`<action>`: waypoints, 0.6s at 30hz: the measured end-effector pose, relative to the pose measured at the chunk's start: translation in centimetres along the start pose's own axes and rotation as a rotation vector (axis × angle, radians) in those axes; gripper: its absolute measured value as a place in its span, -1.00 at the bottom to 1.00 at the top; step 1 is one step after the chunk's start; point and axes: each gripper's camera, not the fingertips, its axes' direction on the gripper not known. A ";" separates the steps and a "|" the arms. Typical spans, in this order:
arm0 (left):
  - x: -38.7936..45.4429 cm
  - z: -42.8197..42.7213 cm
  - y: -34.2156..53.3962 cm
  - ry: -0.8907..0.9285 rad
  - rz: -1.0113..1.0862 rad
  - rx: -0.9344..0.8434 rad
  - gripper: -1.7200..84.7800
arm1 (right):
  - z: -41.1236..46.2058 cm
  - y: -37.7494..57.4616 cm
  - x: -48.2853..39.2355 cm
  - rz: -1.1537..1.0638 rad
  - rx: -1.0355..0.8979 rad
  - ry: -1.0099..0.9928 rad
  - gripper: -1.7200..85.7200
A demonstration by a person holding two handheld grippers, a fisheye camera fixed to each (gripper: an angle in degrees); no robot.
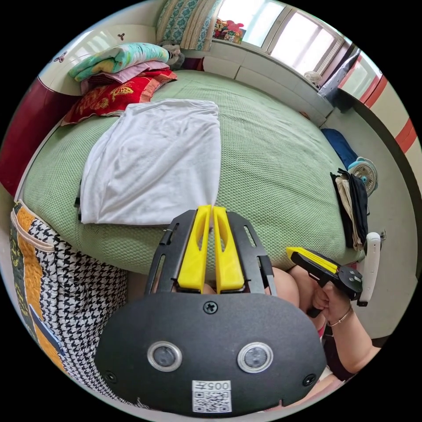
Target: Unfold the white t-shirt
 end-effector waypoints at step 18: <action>1.0 0.1 0.6 -0.032 0.017 -0.010 -0.97 | 1.6 -0.2 -0.2 0.000 0.005 -0.018 -0.98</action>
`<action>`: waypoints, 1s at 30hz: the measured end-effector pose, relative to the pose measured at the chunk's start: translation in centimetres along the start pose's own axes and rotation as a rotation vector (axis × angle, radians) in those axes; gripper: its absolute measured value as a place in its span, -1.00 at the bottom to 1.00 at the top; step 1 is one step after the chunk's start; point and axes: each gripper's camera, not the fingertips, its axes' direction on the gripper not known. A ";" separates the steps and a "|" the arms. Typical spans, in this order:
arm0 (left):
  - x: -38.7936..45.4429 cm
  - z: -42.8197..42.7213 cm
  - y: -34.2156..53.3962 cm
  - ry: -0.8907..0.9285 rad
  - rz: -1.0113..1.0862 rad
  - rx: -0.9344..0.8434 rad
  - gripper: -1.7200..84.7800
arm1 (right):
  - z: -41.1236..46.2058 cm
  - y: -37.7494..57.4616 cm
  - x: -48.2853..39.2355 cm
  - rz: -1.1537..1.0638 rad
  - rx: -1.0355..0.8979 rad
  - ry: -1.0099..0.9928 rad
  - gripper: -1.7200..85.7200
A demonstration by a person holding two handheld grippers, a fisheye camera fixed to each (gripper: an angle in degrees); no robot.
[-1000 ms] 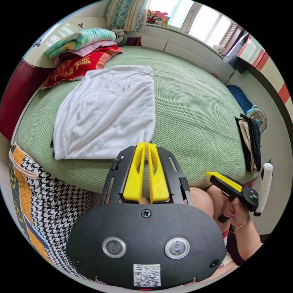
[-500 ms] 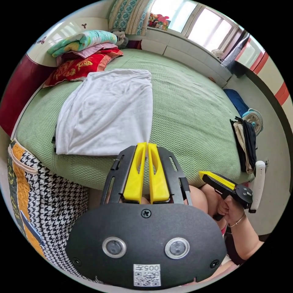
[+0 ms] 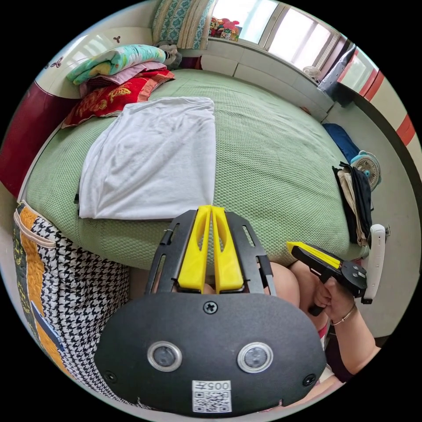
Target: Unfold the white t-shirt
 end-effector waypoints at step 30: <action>2.2 4.8 -1.7 -0.123 0.020 -0.126 -0.80 | 1.2 -0.8 0.6 -0.007 -0.002 -0.031 -0.98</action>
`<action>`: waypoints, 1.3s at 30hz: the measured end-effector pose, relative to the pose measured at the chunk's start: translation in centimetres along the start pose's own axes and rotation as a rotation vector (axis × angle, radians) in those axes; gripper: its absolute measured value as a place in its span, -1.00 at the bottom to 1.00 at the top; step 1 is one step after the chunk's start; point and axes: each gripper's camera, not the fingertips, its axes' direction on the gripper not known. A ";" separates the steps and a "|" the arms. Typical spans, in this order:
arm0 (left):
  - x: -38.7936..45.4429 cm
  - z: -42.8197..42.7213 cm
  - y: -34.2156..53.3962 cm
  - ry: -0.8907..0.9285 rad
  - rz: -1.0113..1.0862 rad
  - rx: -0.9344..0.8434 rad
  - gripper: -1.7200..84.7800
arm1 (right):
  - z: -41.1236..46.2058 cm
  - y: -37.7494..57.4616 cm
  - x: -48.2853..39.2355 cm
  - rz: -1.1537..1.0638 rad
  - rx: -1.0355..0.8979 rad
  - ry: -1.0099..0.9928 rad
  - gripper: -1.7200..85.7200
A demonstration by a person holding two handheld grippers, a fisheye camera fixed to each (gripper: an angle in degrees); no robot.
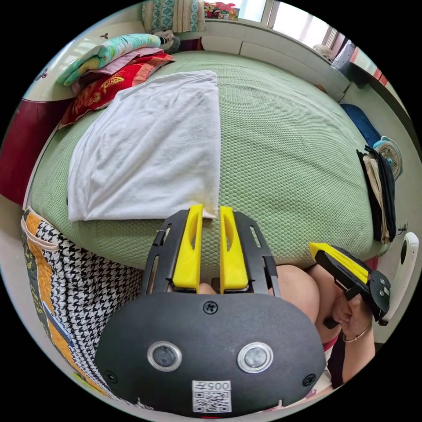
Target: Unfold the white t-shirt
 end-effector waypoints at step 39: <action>-2.4 -6.3 7.0 0.142 0.073 0.039 -0.96 | -2.0 -3.0 4.9 0.012 0.024 0.001 -0.86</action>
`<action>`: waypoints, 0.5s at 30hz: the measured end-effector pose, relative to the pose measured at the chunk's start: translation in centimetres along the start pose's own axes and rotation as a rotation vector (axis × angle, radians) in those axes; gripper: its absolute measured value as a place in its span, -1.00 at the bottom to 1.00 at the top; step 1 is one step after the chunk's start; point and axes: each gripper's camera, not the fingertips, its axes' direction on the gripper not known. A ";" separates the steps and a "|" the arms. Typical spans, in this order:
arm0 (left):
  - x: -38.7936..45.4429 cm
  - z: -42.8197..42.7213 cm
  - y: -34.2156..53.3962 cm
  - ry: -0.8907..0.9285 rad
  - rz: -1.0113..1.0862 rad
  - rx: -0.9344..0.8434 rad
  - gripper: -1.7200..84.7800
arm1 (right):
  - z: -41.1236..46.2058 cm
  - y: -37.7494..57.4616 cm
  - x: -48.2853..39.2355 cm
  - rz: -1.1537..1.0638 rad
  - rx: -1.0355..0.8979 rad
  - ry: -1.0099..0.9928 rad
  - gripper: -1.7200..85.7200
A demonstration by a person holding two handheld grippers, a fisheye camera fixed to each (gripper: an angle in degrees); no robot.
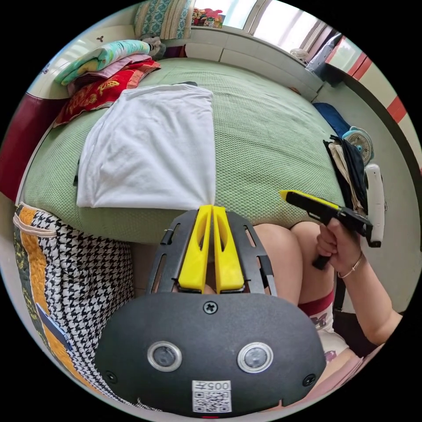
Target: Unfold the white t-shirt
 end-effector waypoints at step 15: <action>-0.5 -3.5 5.1 0.083 0.067 -0.033 -0.97 | 0.6 -10.2 1.8 0.077 0.063 -0.343 -0.74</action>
